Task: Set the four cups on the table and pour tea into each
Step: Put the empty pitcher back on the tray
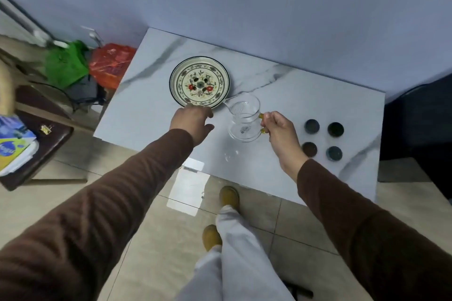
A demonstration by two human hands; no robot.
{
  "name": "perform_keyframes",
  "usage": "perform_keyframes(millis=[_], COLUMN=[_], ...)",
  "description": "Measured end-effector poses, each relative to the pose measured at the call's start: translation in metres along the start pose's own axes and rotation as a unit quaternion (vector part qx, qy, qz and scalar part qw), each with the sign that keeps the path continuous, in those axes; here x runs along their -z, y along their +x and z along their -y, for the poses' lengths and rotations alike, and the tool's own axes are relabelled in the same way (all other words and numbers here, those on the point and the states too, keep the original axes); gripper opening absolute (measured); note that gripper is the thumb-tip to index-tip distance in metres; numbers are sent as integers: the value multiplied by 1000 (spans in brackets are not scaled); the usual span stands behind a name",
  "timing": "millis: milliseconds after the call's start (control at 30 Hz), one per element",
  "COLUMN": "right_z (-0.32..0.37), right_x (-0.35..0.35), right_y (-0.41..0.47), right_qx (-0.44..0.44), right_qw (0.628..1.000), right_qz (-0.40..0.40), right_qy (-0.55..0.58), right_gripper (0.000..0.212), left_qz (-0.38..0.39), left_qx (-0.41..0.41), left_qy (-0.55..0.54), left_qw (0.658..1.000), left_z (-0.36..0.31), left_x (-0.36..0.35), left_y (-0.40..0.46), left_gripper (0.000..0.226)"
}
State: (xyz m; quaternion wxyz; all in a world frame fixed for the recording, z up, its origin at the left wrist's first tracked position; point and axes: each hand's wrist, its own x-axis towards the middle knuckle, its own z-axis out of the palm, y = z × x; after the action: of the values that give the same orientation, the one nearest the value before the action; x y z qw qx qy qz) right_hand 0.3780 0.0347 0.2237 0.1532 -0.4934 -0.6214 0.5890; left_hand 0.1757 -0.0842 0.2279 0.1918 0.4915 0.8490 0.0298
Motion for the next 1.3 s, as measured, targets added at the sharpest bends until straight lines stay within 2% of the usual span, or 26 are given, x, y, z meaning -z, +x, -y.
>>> perform_keyframes(millis=[367, 567, 733, 933, 1033, 1300], right_z=[19, 26, 23, 7, -9, -49], right_x=[-75, -139, -189, -223, -233, -249], right_y=[76, 107, 138, 188, 215, 261], right_qx=[-46, -81, -119, -138, -142, -165], right_qw=[999, 996, 990, 984, 984, 983], right_qz=[0, -33, -71, -102, -93, -62], right_qy=[-10, 2, 29, 49, 49, 52], right_gripper=[31, 33, 28, 22, 21, 41], left_qz=[32, 72, 76, 93, 92, 102], left_qx=[3, -39, -78, -94, -100, -107], left_qy=[10, 13, 19, 34, 38, 54], left_qw=[999, 997, 994, 991, 990, 988], left_z=[78, 135, 182, 205, 209, 217], left_x=[21, 23, 15, -8, -22, -52], left_y=[81, 124, 162, 199, 219, 247], left_gripper=[36, 32, 34, 32, 33, 31])
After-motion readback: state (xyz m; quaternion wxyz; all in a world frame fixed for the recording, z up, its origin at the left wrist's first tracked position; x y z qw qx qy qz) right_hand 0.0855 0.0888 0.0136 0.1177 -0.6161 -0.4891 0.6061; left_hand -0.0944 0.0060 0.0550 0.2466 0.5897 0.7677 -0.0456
